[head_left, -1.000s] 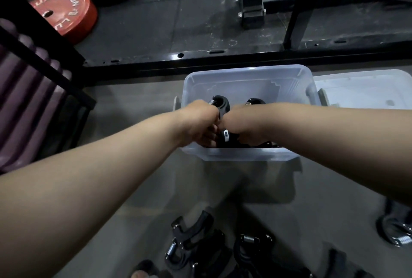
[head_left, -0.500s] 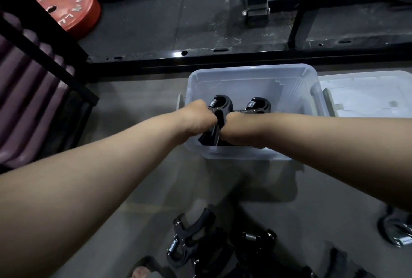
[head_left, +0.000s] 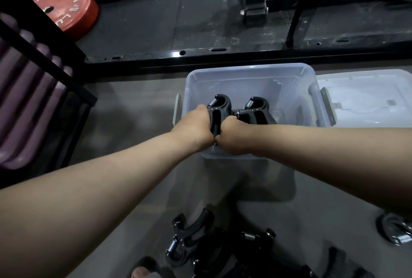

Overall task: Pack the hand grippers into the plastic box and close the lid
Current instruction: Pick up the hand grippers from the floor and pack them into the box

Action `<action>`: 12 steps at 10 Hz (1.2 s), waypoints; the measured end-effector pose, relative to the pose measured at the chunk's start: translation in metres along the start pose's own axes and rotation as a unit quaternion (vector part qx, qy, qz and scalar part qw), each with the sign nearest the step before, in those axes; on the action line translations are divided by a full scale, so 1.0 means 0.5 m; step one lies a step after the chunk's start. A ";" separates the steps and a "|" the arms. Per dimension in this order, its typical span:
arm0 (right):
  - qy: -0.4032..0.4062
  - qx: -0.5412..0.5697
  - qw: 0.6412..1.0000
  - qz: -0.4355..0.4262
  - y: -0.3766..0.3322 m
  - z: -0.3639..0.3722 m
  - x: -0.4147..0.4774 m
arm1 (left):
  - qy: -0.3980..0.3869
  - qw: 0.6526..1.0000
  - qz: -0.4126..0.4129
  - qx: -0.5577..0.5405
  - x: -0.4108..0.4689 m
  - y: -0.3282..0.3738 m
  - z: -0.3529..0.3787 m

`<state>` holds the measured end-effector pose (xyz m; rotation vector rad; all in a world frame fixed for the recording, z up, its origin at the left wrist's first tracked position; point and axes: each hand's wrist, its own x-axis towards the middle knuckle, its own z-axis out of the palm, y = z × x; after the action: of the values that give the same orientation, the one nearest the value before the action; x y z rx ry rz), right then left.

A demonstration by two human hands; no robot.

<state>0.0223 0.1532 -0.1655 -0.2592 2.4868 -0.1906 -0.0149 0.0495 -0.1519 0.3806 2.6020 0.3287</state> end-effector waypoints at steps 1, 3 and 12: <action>0.067 0.273 0.958 0.056 0.025 0.018 -0.017 | 0.002 1.000 -0.004 0.004 -0.008 0.006 0.010; 0.211 0.276 0.938 0.000 0.060 0.084 -0.057 | 0.140 0.982 0.126 0.033 -0.016 0.027 0.065; 0.232 0.131 0.956 0.126 0.331 0.378 -0.351 | 0.111 0.924 0.346 0.117 -0.002 0.306 0.213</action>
<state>0.2509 0.3402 -0.2477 0.2444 2.8813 -0.5200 0.0704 0.2088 -0.1967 1.4326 2.6415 0.3000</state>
